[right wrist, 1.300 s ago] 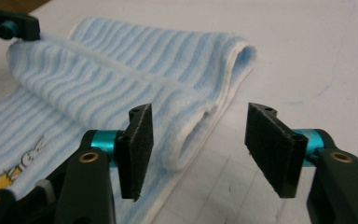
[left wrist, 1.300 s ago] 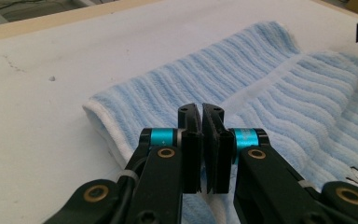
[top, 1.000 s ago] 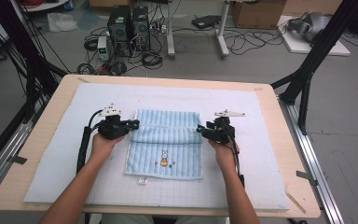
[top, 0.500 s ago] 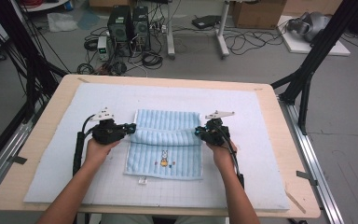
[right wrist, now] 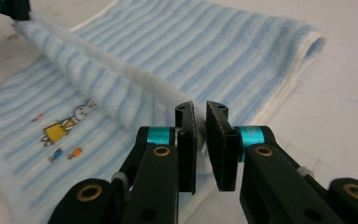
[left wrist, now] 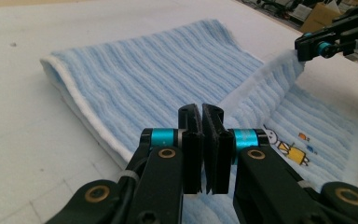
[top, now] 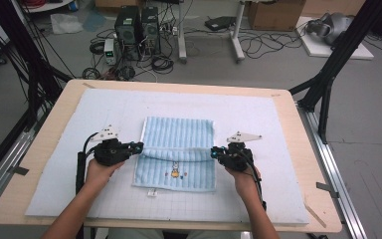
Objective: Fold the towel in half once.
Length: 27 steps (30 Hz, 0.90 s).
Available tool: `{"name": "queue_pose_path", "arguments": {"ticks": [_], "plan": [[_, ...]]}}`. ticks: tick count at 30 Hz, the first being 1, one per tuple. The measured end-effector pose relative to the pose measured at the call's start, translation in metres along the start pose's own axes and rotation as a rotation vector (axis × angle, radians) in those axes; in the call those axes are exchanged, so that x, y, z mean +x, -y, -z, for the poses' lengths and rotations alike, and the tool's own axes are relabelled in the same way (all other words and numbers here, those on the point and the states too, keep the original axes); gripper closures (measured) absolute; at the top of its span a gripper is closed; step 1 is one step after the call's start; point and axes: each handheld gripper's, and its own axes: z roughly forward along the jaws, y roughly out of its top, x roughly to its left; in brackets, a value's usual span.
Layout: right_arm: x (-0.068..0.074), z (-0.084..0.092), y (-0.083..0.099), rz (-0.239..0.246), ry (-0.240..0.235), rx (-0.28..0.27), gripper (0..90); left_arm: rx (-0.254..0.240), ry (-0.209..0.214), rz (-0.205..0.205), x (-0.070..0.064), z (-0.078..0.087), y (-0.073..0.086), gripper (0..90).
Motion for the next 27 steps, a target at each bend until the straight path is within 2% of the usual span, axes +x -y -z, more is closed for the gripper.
{"name": "queue_pose_path", "arguments": {"ticks": [8,21,27], "plan": [[0.005,0.011,0.011,-0.005,-0.04,-0.029,82.6,-0.017,0.021,0.016,-0.007,0.012,0.007,86.1],[0.016,0.029,0.02,0.016,-0.073,-0.035,82.9,-0.028,0.062,-0.016,-0.021,0.028,0.013,86.4],[0.021,0.038,0.027,0.023,-0.091,-0.028,83.0,-0.003,0.082,-0.025,-0.028,0.034,0.02,86.4]]}}
